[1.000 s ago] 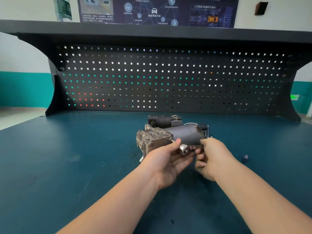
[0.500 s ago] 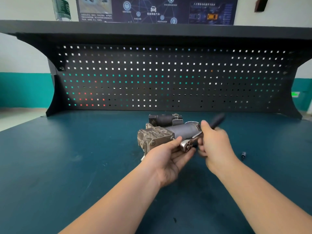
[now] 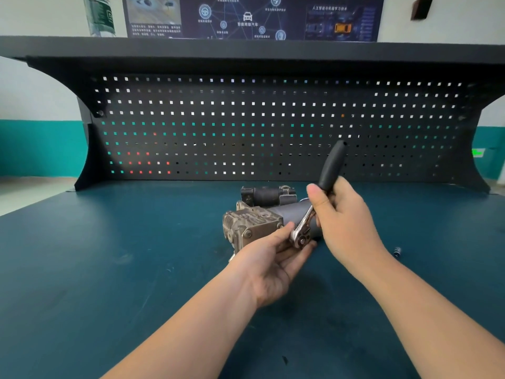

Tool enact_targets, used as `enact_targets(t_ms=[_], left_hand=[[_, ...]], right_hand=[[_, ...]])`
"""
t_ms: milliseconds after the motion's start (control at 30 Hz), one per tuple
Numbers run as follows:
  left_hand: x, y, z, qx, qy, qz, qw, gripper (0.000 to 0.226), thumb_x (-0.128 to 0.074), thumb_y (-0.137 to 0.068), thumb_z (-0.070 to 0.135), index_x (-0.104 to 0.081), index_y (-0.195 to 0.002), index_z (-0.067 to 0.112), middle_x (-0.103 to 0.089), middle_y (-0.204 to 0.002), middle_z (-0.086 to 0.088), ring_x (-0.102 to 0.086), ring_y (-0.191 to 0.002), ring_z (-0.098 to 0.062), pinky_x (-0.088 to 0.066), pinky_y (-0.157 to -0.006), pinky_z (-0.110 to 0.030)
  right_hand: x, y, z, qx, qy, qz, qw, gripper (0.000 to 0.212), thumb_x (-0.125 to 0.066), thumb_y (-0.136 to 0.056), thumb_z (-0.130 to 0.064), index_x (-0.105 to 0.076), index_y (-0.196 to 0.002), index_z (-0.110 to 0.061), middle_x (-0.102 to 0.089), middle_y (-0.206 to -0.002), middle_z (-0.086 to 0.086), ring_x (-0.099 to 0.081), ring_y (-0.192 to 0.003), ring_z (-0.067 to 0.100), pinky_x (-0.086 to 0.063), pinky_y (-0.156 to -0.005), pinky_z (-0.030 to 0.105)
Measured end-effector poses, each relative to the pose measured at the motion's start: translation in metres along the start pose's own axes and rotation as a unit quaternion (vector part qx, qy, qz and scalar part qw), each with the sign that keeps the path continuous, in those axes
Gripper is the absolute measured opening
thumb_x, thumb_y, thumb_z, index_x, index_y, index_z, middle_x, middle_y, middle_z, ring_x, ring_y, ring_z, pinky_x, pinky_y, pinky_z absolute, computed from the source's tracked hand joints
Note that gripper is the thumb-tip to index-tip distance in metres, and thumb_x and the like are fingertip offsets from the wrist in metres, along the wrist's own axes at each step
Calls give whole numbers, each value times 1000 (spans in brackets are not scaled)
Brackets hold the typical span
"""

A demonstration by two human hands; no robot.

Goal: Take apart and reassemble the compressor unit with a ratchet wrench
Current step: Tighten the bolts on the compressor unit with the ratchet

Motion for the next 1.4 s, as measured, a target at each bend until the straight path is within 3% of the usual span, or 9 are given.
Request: enact_targets(t_ms=[167, 333, 533, 633, 800, 933, 1033, 1200, 1400], left_hand=[[2, -4, 4, -34, -28, 20, 999, 22, -61, -87, 4, -61, -104, -10, -69, -83, -23, -68, -73, -30, -59, -53, -32], [5, -7, 3, -44, -51, 23, 998, 20, -61, -88, 7, -60, -101, -8, -69, -77, -22, -69, -61, -26, -59, -56, -31], [4, -4, 3, -27, -45, 14, 999, 19, -64, -86, 14, -66, -88, -5, -71, -70, -16, -69, -55, -22, -57, -49, -25], [3, -2, 2, -15, -34, 11, 999, 18, -62, -88, 13, -65, -81, -3, -69, -61, -12, -68, -52, -19, -56, -46, -26], [1, -2, 3, -40, -25, 22, 999, 14, -61, -88, 7, -63, -94, -6, -70, -74, -19, -70, -61, -25, -58, -49, -29], [2, -6, 2, -55, -47, 30, 997, 17, -60, -89, 9, -62, -97, -6, -68, -79, -20, -67, -65, -25, -58, -54, -28], [4, -5, 0, -52, -47, 36, 997, 17, -61, -89, 10, -62, -95, -6, -69, -76, -20, -68, -56, -24, -58, -55, -28], [4, -2, 2, -37, -39, 32, 998, 23, -66, -85, 12, -64, -98, -6, -70, -81, -17, -69, -65, -23, -58, -51, -26], [6, 1, 2, -32, -52, 40, 997, 11, -63, -86, 8, -67, -89, -2, -70, -69, -12, -68, -52, -17, -53, -43, -24]], right_hand=[[0, 8, 52, -245, -67, 44, 966, 27, -44, -98, -29, -42, -72, -19, -43, -60, -2, -40, -48, 10, -31, -44, 22], [-34, 58, 93, -543, -335, 27, 769, 30, -34, -96, -16, -38, -66, -14, -31, -53, -3, -20, -37, 6, -18, -35, 9], [-1, 6, 24, -128, -61, 47, 989, 12, -53, -92, -23, -47, -84, -18, -55, -66, -9, -53, -57, 7, -39, -52, 17], [-18, 10, -15, 57, 71, -73, 993, 11, -53, -90, -30, -44, -92, -24, -58, -66, -18, -52, -59, 2, -41, -55, 20], [-1, 4, 16, -88, 23, 32, 995, 17, -51, -94, -27, -44, -80, -19, -51, -62, -9, -50, -55, 3, -38, -50, 17], [-27, 36, 87, -445, -321, 41, 835, 30, -41, -96, -18, -39, -66, -15, -31, -46, -3, -26, -30, 8, -21, -34, 14], [-42, 51, 96, -512, -396, 47, 761, 32, -36, -98, -24, -39, -67, -16, -29, -45, -4, -22, -26, 6, -22, -33, 10], [0, 8, 24, -102, -86, 59, 989, 23, -48, -95, -36, -45, -76, -24, -50, -55, -8, -47, -49, 1, -37, -50, 16], [-22, 20, -17, 83, 40, -57, 994, 12, -47, -93, -42, -44, -87, -32, -54, -60, -17, -51, -60, 6, -45, -60, 27]])
Point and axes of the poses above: each hand's wrist, its own y-axis away from the middle knuckle, its own x-axis out of the back of the hand, z = x × y, the point moved 9 cm from there along -y, towards the middle knuckle
